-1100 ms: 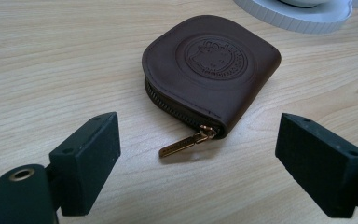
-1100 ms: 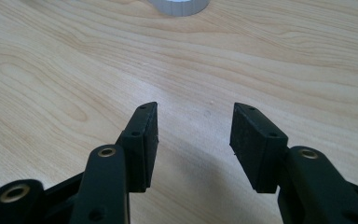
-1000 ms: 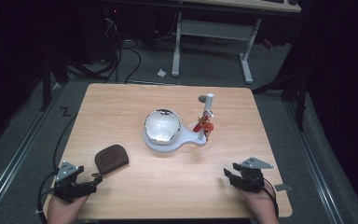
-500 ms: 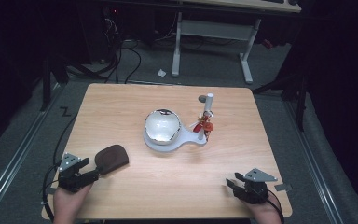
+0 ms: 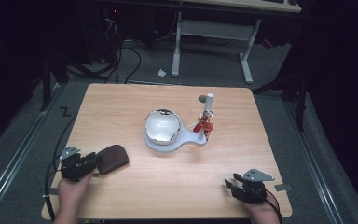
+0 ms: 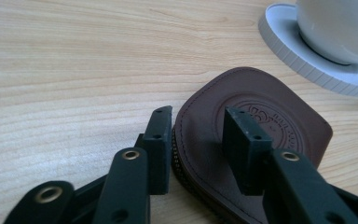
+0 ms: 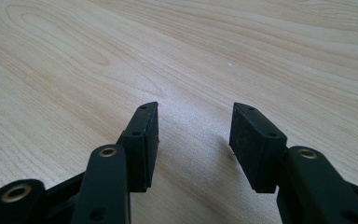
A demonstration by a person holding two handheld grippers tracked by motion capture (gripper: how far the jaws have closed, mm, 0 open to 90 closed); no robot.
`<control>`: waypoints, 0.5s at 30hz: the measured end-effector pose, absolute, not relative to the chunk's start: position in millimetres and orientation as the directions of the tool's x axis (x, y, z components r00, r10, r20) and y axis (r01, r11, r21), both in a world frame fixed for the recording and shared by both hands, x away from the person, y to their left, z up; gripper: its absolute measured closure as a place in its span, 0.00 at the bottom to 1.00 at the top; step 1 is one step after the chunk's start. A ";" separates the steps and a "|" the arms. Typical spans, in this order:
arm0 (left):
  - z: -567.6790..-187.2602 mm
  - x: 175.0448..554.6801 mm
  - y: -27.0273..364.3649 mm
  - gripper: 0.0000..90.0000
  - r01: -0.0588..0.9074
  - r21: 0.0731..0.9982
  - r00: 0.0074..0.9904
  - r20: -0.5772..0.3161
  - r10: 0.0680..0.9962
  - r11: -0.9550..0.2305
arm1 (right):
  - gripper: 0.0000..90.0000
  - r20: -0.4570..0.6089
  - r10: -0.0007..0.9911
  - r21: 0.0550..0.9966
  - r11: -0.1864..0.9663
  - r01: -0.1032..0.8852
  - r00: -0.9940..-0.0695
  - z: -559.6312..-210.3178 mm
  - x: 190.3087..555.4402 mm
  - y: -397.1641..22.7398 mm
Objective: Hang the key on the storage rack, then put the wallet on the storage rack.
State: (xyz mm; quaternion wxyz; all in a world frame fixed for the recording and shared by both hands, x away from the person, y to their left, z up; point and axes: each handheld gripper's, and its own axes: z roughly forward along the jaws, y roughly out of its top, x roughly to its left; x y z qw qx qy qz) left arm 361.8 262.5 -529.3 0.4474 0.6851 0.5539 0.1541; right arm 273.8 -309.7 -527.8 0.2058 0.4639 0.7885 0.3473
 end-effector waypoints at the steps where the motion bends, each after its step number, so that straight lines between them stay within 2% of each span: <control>1: -529.7 361.5 262.7 0.72 0.621 0.784 0.338 -0.285 0.897 0.015 | 0.58 -0.001 0.875 0.738 0.327 0.590 -0.484 -528.1 273.6 -309.8; 6: -534.6 360.4 268.3 0.76 0.628 0.775 0.329 -0.342 0.880 0.067 | 0.58 0.006 0.879 0.742 0.316 0.592 -0.476 -527.5 272.5 -311.0; 9: -534.4 359.2 266.5 0.77 0.619 0.784 0.331 -0.319 0.888 0.052 | 0.58 0.013 0.884 0.743 0.305 0.597 -0.468 -526.9 273.5 -310.7; 15: -537.1 355.6 270.5 0.90 0.617 0.783 0.314 -0.338 0.887 0.080 | 0.58 0.016 0.883 0.745 0.303 0.595 -0.470 -526.5 277.1 -308.4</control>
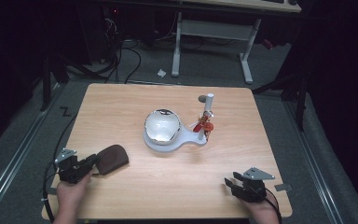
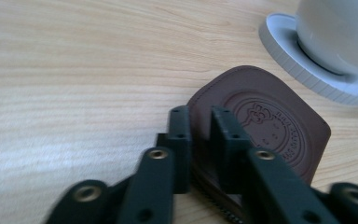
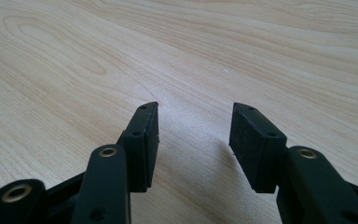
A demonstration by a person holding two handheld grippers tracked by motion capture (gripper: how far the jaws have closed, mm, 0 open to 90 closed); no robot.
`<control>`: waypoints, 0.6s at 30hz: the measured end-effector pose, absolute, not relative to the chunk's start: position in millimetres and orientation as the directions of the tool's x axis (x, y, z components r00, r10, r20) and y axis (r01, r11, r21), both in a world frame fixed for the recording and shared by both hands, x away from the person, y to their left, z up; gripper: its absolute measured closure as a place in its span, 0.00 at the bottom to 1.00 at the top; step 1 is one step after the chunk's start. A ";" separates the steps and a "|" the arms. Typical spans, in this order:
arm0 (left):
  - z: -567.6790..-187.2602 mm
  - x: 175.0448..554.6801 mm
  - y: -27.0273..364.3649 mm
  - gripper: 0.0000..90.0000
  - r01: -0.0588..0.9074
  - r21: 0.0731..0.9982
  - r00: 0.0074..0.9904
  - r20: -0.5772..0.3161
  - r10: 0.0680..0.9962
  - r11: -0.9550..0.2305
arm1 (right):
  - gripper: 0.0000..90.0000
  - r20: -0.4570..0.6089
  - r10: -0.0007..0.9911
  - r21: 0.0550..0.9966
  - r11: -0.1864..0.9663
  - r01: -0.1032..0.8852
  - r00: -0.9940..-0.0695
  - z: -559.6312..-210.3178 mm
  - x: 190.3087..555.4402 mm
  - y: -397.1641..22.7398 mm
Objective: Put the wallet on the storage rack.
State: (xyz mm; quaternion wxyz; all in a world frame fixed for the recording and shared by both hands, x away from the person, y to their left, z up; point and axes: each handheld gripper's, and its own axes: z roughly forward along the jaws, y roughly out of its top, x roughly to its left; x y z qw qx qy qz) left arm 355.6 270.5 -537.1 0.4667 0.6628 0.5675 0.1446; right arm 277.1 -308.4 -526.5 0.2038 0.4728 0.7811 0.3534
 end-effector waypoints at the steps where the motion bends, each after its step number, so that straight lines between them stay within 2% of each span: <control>1: -536.9 355.2 269.6 0.92 0.613 0.787 0.316 -0.325 0.891 0.070 | 0.58 0.017 0.883 0.744 0.303 0.595 -0.470 -526.9 277.3 -308.0; 5: -535.1 354.5 268.4 0.95 0.602 0.797 0.327 -0.295 0.898 0.042 | 0.58 0.021 0.882 0.740 0.304 0.600 -0.471 -528.3 278.4 -308.6; 10: -533.4 348.5 271.3 0.96 0.588 0.806 0.333 -0.312 0.890 0.063 | 0.59 0.016 0.883 0.747 0.302 0.592 -0.470 -526.4 276.4 -311.1; 18: -517.1 335.7 264.0 0.97 0.515 0.856 0.369 -0.269 0.889 0.046 | 0.59 0.013 0.884 0.751 0.300 0.588 -0.467 -526.3 272.7 -314.8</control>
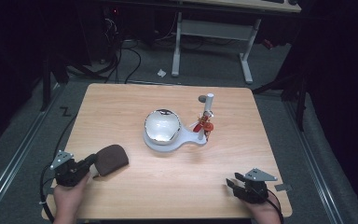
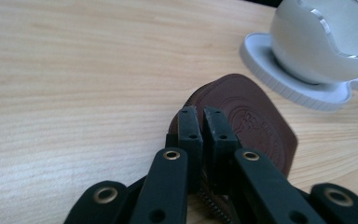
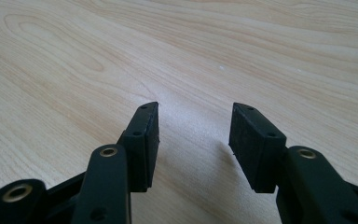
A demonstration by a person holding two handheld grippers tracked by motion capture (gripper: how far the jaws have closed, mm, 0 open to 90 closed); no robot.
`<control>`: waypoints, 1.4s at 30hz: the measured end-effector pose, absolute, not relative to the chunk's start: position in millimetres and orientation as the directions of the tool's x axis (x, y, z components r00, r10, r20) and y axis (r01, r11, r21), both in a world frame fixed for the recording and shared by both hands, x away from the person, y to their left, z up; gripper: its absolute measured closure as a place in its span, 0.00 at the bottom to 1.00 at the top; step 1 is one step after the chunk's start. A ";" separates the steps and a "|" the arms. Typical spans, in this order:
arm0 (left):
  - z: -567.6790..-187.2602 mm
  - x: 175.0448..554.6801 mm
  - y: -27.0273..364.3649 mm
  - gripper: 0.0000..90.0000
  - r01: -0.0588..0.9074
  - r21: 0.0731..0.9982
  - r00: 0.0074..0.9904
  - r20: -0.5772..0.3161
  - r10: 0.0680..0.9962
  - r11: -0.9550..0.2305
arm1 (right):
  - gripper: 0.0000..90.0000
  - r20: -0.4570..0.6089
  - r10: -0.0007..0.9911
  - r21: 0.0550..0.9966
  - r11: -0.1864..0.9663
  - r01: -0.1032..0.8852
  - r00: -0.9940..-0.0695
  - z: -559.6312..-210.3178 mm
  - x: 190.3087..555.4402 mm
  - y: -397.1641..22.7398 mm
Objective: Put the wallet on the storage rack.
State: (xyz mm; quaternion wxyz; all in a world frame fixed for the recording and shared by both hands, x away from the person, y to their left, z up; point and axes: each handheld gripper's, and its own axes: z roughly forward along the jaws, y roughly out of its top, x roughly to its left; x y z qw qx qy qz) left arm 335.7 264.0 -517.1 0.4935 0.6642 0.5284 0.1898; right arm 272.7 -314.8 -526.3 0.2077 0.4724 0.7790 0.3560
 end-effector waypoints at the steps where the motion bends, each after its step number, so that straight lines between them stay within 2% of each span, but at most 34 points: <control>1: -515.0 334.1 262.7 0.97 0.507 0.861 0.375 -0.266 0.888 0.044 | 0.59 0.014 0.885 0.753 0.297 0.587 -0.466 -526.1 272.2 -315.9; 18: -488.8 317.9 247.3 0.97 0.408 0.913 0.414 -0.185 0.892 0.000 | 0.59 0.043 0.887 0.760 0.270 0.591 -0.461 -524.6 277.8 -317.4; 42: -449.8 331.3 199.4 0.97 0.336 0.941 0.493 -0.138 0.859 -0.041 | 0.59 0.056 0.889 0.762 0.256 0.594 -0.455 -524.8 277.8 -324.1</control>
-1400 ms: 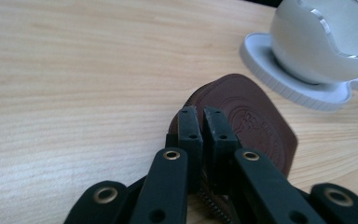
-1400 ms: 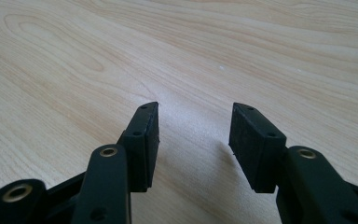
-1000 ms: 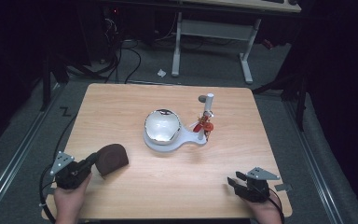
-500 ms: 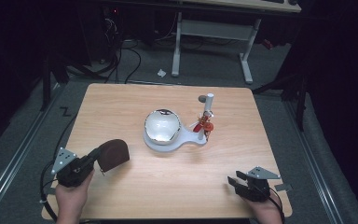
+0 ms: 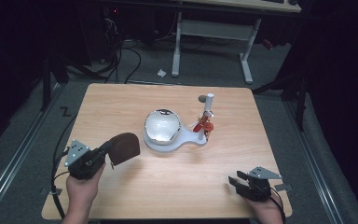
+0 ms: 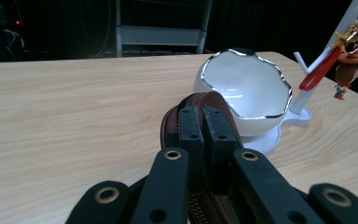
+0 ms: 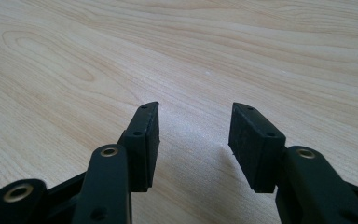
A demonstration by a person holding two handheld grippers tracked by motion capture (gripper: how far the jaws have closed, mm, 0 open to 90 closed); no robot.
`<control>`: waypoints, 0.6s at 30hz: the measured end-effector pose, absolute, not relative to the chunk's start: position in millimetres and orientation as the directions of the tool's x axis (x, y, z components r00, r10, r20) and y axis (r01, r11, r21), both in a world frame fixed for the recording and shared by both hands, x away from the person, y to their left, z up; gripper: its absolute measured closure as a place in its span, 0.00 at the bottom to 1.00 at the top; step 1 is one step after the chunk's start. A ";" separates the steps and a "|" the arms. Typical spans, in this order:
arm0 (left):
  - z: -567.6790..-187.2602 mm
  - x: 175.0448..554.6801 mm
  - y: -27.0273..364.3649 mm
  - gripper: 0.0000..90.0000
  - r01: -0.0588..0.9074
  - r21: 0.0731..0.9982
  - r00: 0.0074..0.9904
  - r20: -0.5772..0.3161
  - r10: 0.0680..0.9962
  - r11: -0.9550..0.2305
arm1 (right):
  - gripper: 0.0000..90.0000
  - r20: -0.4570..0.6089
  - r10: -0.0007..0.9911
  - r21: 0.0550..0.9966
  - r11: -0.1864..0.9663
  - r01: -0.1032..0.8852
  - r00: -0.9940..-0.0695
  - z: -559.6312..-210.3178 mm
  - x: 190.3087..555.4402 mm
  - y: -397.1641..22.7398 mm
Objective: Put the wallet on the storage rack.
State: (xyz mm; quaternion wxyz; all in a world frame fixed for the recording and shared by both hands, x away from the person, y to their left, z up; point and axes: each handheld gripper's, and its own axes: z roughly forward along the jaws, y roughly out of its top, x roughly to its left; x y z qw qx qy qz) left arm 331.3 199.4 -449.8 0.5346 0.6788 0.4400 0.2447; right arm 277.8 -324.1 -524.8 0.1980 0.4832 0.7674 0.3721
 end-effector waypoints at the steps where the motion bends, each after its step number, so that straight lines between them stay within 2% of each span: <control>1: -448.1 332.3 197.0 0.97 0.333 0.942 0.496 -0.135 0.858 -0.045 | 0.59 0.057 0.889 0.762 0.256 0.595 -0.455 -524.9 277.8 -324.2; 18: -423.7 352.7 162.6 0.97 0.307 0.949 0.530 -0.111 0.841 -0.068 | 0.59 0.053 0.886 0.766 0.260 0.588 -0.460 -523.5 277.4 -325.3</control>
